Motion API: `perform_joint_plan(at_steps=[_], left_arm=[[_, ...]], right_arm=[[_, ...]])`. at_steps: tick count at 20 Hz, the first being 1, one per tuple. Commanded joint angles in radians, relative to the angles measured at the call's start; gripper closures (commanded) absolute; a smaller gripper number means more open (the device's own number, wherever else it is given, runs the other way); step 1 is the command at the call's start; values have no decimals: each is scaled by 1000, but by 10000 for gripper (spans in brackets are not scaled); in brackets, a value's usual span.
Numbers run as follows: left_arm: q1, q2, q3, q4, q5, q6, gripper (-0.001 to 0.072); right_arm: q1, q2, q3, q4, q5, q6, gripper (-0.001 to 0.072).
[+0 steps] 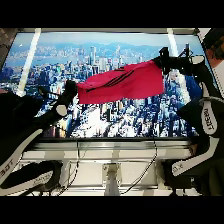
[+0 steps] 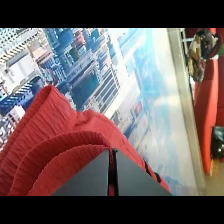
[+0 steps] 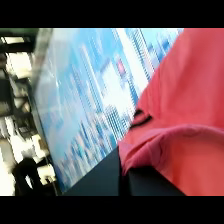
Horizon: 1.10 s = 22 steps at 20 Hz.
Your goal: Fold the clothes and pants, and hang the long-sleeved shirts on hangers.
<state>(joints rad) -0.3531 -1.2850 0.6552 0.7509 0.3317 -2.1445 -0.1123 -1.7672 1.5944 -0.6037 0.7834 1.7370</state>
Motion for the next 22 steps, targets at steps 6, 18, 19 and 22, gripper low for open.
perform_joint_plan(at_steps=[6, 18, 19, 22], left_arm=[[65, -191, 157, 4, 73, -81, 495], [167, -18, 178, 457, -71, -82, 205], [175, 28, 178, 493, -116, -82, 205], [182, 165, 178, 562, -238, -81, 205]], right_arm=[[73, -158, 166, -23, -387, 243, 473], [-194, -180, 441, -338, 380, 97, 228], [-244, -188, 438, -334, 495, 64, 228], [-353, -260, 426, -229, 787, -10, 226]])
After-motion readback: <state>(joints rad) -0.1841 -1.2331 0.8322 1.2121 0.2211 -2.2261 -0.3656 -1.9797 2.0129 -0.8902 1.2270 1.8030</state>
